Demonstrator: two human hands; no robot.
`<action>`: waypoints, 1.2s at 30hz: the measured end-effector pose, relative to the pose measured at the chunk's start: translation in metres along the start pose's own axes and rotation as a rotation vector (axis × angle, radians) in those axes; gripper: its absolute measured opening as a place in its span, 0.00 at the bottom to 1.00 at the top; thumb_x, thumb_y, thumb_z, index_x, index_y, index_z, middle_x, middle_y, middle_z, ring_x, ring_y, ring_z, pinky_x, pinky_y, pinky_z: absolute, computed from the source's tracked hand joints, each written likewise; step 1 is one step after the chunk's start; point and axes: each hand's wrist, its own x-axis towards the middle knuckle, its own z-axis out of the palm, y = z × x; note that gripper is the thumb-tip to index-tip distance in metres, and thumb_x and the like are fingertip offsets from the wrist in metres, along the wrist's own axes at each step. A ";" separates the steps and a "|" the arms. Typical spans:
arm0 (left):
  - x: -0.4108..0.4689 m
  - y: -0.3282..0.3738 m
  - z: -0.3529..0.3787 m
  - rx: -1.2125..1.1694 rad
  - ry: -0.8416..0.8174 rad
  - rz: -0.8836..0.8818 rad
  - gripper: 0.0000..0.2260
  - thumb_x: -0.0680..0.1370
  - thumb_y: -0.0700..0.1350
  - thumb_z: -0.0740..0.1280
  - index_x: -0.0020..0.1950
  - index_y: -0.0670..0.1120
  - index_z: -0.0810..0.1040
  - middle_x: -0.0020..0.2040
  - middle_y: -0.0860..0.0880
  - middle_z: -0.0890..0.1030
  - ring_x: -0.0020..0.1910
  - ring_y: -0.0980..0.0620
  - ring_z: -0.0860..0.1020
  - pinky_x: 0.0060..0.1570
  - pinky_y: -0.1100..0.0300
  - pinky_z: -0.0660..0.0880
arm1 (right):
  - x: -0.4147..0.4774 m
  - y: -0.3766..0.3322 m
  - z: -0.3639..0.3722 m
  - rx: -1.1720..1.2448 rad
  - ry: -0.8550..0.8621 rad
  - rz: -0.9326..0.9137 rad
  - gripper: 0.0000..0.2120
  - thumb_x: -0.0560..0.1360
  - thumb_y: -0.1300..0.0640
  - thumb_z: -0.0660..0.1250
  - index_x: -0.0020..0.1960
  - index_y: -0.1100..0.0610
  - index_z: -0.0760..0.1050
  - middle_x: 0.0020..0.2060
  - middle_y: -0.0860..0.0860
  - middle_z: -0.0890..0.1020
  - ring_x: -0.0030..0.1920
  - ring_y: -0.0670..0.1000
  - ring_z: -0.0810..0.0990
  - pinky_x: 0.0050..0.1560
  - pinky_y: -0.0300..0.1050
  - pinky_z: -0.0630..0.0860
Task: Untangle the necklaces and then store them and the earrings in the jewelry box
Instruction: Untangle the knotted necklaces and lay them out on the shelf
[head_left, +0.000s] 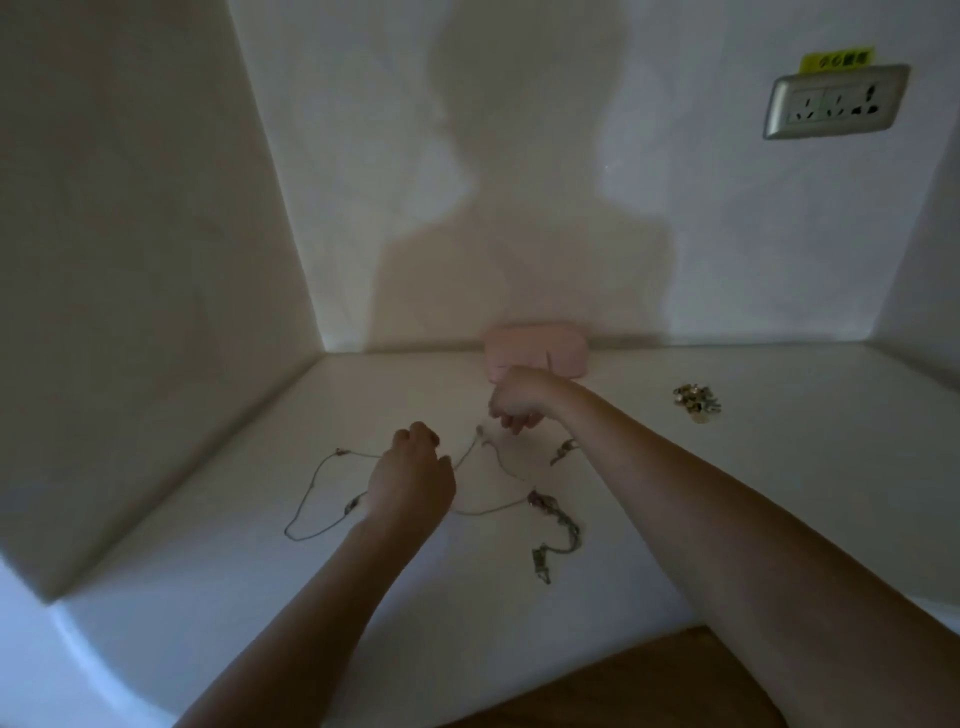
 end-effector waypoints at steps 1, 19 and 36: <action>-0.002 0.000 0.003 0.058 0.034 0.073 0.14 0.80 0.43 0.61 0.65 0.44 0.71 0.60 0.45 0.75 0.56 0.48 0.76 0.54 0.59 0.72 | 0.002 -0.001 0.000 -0.005 -0.001 -0.013 0.12 0.79 0.60 0.62 0.59 0.66 0.75 0.51 0.59 0.82 0.43 0.54 0.81 0.47 0.47 0.78; 0.000 0.011 0.048 0.363 -0.494 0.472 0.23 0.84 0.52 0.43 0.78 0.55 0.39 0.78 0.55 0.39 0.77 0.53 0.38 0.74 0.47 0.36 | -0.040 0.054 -0.007 -0.013 -0.423 -0.270 0.03 0.70 0.61 0.75 0.41 0.57 0.81 0.37 0.50 0.81 0.38 0.44 0.78 0.45 0.37 0.75; 0.003 0.013 0.037 0.418 -0.553 0.360 0.25 0.83 0.56 0.42 0.77 0.52 0.35 0.78 0.52 0.35 0.76 0.52 0.34 0.74 0.47 0.35 | -0.041 0.072 0.001 0.057 -0.370 -0.446 0.13 0.67 0.60 0.78 0.50 0.55 0.81 0.40 0.49 0.82 0.34 0.40 0.78 0.40 0.32 0.73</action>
